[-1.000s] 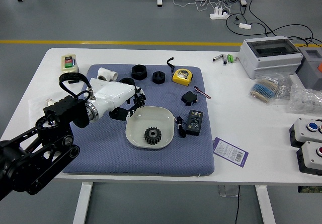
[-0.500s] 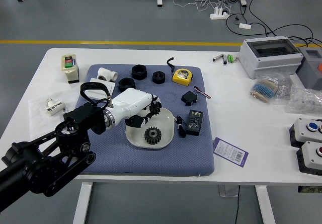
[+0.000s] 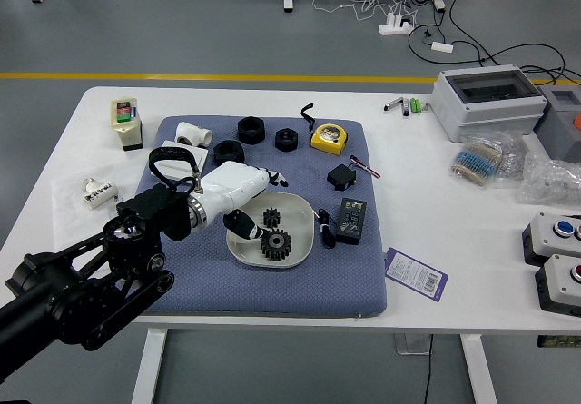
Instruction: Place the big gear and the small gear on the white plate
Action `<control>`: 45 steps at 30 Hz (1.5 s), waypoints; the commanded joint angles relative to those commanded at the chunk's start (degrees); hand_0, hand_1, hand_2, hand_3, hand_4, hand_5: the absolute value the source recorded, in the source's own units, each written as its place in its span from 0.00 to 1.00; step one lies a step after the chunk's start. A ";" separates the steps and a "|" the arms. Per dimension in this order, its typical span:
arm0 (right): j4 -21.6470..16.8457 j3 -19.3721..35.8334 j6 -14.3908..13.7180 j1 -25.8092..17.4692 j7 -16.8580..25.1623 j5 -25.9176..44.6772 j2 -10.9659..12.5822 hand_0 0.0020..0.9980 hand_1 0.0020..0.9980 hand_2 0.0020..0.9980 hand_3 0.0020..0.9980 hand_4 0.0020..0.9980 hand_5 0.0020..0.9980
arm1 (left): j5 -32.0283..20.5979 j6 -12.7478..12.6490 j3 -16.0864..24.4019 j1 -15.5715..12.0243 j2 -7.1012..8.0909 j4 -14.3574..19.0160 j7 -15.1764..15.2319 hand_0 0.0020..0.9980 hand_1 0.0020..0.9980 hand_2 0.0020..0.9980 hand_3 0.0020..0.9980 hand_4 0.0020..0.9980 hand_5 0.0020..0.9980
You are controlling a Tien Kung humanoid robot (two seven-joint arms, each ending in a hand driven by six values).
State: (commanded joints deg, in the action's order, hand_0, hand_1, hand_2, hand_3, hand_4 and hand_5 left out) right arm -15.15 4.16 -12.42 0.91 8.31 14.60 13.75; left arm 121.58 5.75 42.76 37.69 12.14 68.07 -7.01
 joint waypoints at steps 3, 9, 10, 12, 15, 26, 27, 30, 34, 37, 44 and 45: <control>-0.01 -0.02 0.01 -0.11 0.01 0.02 0.00 0.61 0.62 0.72 0.54 0.75 0.70 | 0.24 -0.72 0.51 -0.31 0.14 0.47 0.19 0.69 0.78 0.86 0.85 1.00 0.26; 0.00 -0.18 0.01 -0.28 0.09 0.18 -0.04 0.61 0.62 0.72 0.54 0.75 0.70 | 0.92 -3.30 3.33 -1.33 0.42 2.45 0.92 0.69 0.78 0.86 0.85 1.00 0.26; 0.01 -0.20 0.00 -0.28 0.09 0.17 -0.04 0.61 0.62 0.72 0.54 0.75 0.70 | 1.00 -3.62 3.85 -1.49 0.44 2.70 1.01 0.69 0.78 0.86 0.85 1.00 0.26; 0.01 -0.26 -0.02 -0.33 0.08 0.14 -0.05 0.61 0.62 0.72 0.54 0.75 0.70 | 0.87 -4.45 5.26 -2.04 0.49 3.28 1.39 0.69 0.78 0.86 0.85 1.00 0.26; 0.02 -0.29 -0.04 -0.39 0.10 0.25 -0.06 0.61 0.62 0.72 0.54 0.75 0.70 | -1.04 -6.97 8.21 -3.39 0.37 4.13 2.40 0.64 0.73 0.80 0.81 1.00 0.27; 0.08 -0.16 -0.02 -0.89 0.08 0.01 -0.19 0.61 0.62 0.72 0.54 0.75 0.70 | -20.99 -13.07 21.43 -11.21 -2.16 7.16 3.61 0.58 0.68 0.75 0.72 0.91 0.29; 0.10 -0.08 0.01 -0.95 0.08 -0.01 -0.20 0.61 0.62 0.72 0.54 0.75 0.70 | -23.60 -13.07 22.96 -12.06 -2.34 7.78 3.00 0.58 0.67 0.74 0.68 0.88 0.34; 0.12 0.12 0.03 -1.04 0.08 -0.18 -0.22 0.61 0.62 0.72 0.54 0.75 0.70 | -30.07 -13.11 25.49 -13.29 -2.33 8.76 2.39 0.58 0.67 0.74 0.68 0.88 0.34; 0.17 0.54 0.02 -1.13 0.14 -0.29 -0.25 0.61 0.62 0.72 0.54 0.75 0.70 | -39.27 -12.18 29.51 -15.85 -1.72 10.68 2.17 0.62 0.67 0.75 0.68 0.87 0.38; 0.21 0.79 0.02 -1.13 0.21 -0.35 -0.27 0.61 0.62 0.72 0.54 0.75 0.70 | -46.55 -10.01 33.09 -18.26 -1.63 11.72 3.38 0.62 0.67 0.75 0.68 0.87 0.38; 0.27 0.89 0.01 -1.11 0.27 -0.23 -0.38 0.61 0.62 0.72 0.54 0.75 0.70 | -62.45 -8.31 38.03 -21.78 -2.04 11.57 6.91 0.71 0.71 0.80 0.76 0.88 0.61; 0.28 0.93 0.01 -1.09 0.26 -0.26 -0.40 0.61 0.62 0.72 0.54 0.75 0.70 | -63.81 -7.53 39.03 -22.41 -2.20 11.19 6.92 0.70 0.73 0.83 0.78 0.90 0.67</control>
State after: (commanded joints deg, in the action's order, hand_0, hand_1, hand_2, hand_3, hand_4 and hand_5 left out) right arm -14.87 5.10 -12.41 -0.18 8.57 14.34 13.35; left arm 57.77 -1.78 81.79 15.28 9.94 79.27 -0.09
